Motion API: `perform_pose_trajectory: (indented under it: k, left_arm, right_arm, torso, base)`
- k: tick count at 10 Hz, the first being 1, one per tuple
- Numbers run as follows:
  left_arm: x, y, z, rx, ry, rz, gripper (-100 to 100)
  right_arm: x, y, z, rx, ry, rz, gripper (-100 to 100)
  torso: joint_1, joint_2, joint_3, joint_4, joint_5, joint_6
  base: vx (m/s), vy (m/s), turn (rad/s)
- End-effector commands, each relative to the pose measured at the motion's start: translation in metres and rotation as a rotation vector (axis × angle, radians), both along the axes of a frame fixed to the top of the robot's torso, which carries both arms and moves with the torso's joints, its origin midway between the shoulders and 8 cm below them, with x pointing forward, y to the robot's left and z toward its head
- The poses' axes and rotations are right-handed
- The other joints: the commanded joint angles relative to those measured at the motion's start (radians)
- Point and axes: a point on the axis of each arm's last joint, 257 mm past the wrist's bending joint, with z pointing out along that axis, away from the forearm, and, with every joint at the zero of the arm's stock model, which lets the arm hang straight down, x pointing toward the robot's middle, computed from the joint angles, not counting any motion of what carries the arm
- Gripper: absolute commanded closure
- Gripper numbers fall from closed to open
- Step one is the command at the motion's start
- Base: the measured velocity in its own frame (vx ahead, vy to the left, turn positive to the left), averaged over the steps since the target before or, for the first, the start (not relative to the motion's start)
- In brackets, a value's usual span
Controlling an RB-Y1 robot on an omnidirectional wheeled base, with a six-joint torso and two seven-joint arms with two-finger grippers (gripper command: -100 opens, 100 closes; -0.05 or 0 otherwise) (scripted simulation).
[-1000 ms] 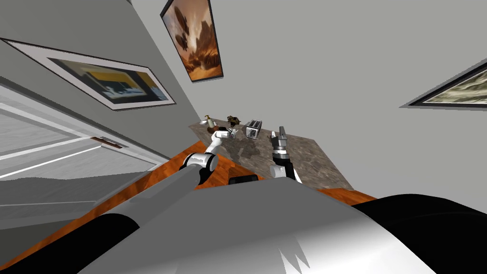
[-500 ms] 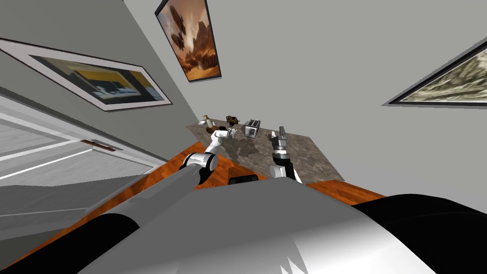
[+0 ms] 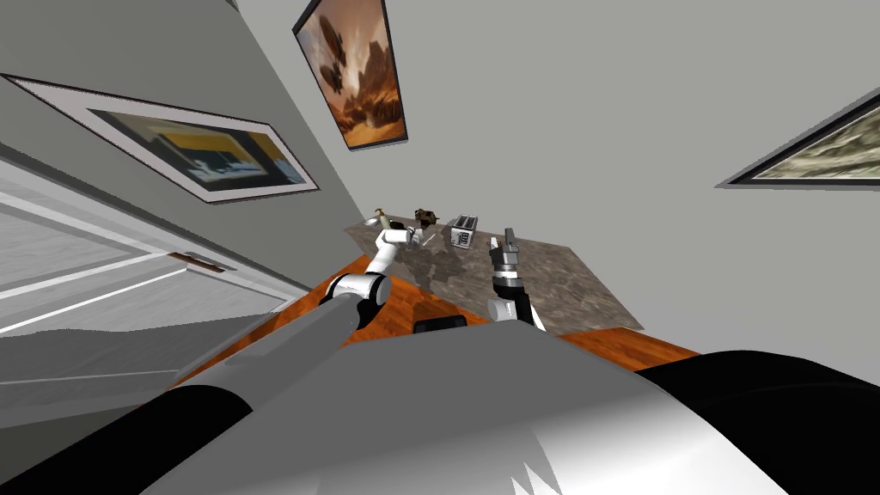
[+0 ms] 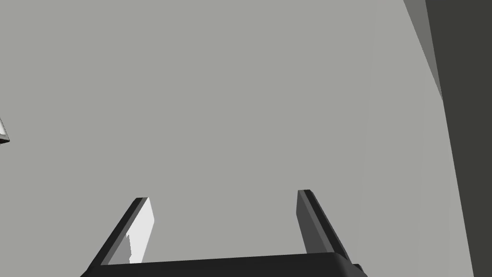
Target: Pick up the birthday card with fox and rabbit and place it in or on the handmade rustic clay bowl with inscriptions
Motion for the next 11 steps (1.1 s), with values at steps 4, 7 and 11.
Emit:
perform_pose_trajectory:
  k: [4, 7, 11]
  left_arm:
    - [0.006, 0.02, 0.033, -0.007, 0.004, 0.038, 100]
    - [0.008, 0.03, 0.051, -0.012, 0.008, 0.055, 100]
    - [0.008, 0.037, 0.07, -0.017, 0.017, 0.064, 100]
  right_arm:
    - [0.0, 0.0, 0.0, 0.0, 0.0, 0.0, 0]
    - [0.0, 0.0, 0.0, 0.0, 0.0, 0.0, 0]
    - [0.0, 0.0, 0.0, 0.0, 0.0, 0.0, 0]
  torso:
    - [0.004, 0.001, 0.0, 0.0, 0.001, -0.001]
    - [0.0, 0.001, 0.001, 0.001, 0.0, 0.001]
    - [0.001, 0.001, 0.001, 0.002, 0.0, 0.0]
  base:
    - [0.018, 0.167, 0.03]
    - [0.019, 0.12, 0.024]
    - [0.034, 0.134, 0.02]
